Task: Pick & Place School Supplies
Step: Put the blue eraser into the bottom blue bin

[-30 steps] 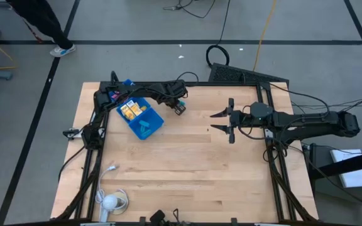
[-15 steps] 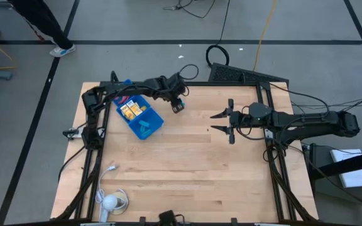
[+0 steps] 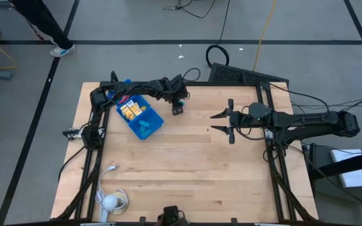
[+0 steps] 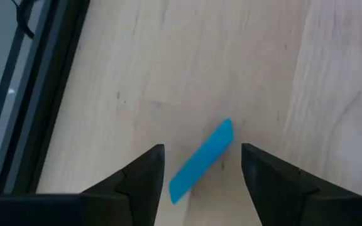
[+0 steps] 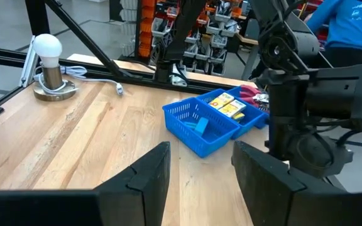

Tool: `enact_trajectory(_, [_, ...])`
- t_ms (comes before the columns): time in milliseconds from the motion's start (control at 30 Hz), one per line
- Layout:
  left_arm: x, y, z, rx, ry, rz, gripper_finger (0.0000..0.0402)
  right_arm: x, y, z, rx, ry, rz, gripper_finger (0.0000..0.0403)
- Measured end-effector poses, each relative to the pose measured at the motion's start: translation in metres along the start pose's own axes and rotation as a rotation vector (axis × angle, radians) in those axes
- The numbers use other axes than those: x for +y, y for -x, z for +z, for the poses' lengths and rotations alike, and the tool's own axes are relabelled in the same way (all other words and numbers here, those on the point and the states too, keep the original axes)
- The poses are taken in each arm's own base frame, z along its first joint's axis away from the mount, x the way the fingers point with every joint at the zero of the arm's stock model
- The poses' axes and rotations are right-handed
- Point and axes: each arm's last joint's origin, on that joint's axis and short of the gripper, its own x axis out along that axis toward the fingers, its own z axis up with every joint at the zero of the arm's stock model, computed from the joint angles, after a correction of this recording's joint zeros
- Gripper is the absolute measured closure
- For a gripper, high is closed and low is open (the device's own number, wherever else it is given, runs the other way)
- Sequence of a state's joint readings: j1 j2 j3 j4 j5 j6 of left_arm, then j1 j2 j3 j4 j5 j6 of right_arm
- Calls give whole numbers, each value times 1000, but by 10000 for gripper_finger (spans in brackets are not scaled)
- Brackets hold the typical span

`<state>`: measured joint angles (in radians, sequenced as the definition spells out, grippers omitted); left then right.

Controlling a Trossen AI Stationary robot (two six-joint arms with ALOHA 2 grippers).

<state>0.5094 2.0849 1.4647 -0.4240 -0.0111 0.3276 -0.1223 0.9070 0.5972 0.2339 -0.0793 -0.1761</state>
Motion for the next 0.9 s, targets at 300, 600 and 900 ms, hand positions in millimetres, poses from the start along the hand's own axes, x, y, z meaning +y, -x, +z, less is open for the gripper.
enact_trajectory(300, [4, -12, -6, -9, -17, -92, 190, 0, 0, 0, -1, 0, 0, 238])
enact_trajectory(600, [6, -21, -10, 19, -6, -62, 200, 0, 0, 0, -1, 3, -1, 238])
enact_trajectory(900, [6, -21, -11, 48, 62, -41, 372, 0, 0, 0, -1, 0, -1, 238])
